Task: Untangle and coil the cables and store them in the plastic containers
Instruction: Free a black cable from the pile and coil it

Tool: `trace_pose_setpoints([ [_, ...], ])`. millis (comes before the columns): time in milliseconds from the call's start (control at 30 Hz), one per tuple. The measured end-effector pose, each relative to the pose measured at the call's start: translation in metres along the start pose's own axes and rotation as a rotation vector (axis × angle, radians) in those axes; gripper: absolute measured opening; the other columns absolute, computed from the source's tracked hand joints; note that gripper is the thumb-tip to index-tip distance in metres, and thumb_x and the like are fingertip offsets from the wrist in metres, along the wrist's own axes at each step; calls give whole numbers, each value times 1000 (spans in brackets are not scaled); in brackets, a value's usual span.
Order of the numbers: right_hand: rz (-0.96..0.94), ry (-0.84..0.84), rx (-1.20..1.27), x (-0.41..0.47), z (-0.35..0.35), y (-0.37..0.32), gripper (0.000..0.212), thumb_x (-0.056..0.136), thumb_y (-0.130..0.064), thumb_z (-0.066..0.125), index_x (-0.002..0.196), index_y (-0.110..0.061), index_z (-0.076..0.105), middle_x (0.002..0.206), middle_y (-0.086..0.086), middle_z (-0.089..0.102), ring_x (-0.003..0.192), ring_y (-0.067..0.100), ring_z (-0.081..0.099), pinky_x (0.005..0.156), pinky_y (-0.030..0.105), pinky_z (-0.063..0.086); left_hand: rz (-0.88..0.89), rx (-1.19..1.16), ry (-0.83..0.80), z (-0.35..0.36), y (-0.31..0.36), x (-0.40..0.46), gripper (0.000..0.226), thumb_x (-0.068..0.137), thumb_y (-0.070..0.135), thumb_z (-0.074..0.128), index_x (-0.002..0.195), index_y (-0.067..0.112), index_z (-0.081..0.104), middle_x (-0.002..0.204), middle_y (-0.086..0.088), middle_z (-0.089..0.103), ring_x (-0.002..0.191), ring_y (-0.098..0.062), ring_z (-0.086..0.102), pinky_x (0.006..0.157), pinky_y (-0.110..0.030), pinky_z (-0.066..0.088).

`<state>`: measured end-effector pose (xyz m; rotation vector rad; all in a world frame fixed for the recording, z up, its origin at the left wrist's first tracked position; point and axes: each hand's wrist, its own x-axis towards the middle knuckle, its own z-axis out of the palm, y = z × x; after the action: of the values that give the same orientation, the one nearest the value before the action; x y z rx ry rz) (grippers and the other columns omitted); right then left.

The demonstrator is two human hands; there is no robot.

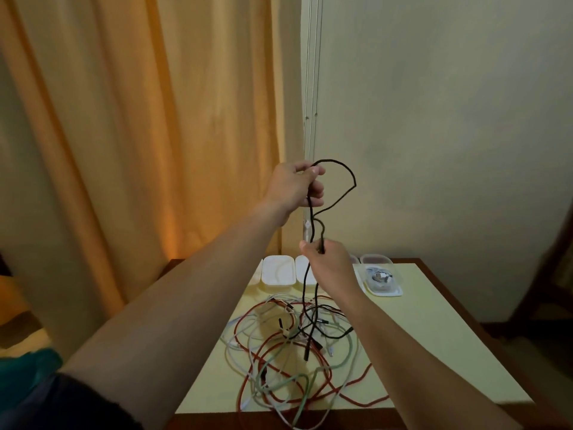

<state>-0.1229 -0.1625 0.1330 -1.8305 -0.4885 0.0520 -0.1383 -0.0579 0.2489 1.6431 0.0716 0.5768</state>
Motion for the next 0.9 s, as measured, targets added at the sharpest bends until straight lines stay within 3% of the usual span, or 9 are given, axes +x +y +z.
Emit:
trace_pose_setpoints([
  [167, -18, 54, -49, 4, 1, 9, 22, 94, -37, 67, 93, -17, 58, 78, -4, 57, 69, 13, 55, 58, 27, 38, 8, -6, -17, -5, 1, 4, 20, 103, 16, 48, 107, 5, 65, 72, -7, 60, 68, -17, 63, 67, -34, 60],
  [300, -101, 29, -116, 10, -1, 5, 26, 99, -29, 60, 76, -17, 55, 66, -5, 51, 59, 10, 46, 57, 28, 34, 42, -8, -21, -4, 6, 1, 26, 104, 21, 47, 112, 4, 65, 79, -11, 61, 74, -20, 64, 72, -36, 62],
  [400, -93, 31, -96, 15, -7, -6, 31, 98, -30, 60, 78, -7, 59, 64, -2, 49, 57, 12, 43, 57, 29, 34, 38, 20, 91, -16, -5, -6, 44, 105, 39, 37, 119, 7, 63, 93, -12, 66, 87, -22, 66, 78, -34, 60],
  [467, -90, 55, -4, 20, -14, -15, 29, 96, -28, 63, 74, -10, 58, 60, -3, 47, 54, 12, 41, 58, 30, 35, 9, 104, 132, -30, -31, -22, 48, 106, 45, 29, 119, 12, 62, 99, -8, 66, 95, -21, 64, 77, -29, 56],
  [633, -63, 127, 112, 28, -25, -32, 37, 95, -27, 63, 63, -19, 46, 56, -5, 40, 48, 10, 35, 58, 29, 34, -215, 153, -168, -40, -120, -94, 55, 106, 46, 20, 108, 22, 69, 105, 2, 74, 105, -14, 66, 95, -36, 46],
  [800, -20, 214, 158, 41, -23, -27, 23, 92, -26, 64, 73, -14, 58, 61, 1, 43, 53, 13, 35, 58, 28, 34, -117, 187, -254, -33, -173, -134, 19, 100, 25, 54, 97, 12, 68, 101, -1, 74, 102, -11, 68, 96, -31, 48],
  [900, 12, 257, 96, 46, -23, -5, 30, 93, -28, 64, 69, -12, 54, 61, 2, 43, 56, 16, 36, 59, 30, 34, -89, 144, -143, -32, -190, -133, 14, 101, 21, 53, 98, 9, 60, 86, -4, 73, 88, -16, 70, 89, -35, 52],
])
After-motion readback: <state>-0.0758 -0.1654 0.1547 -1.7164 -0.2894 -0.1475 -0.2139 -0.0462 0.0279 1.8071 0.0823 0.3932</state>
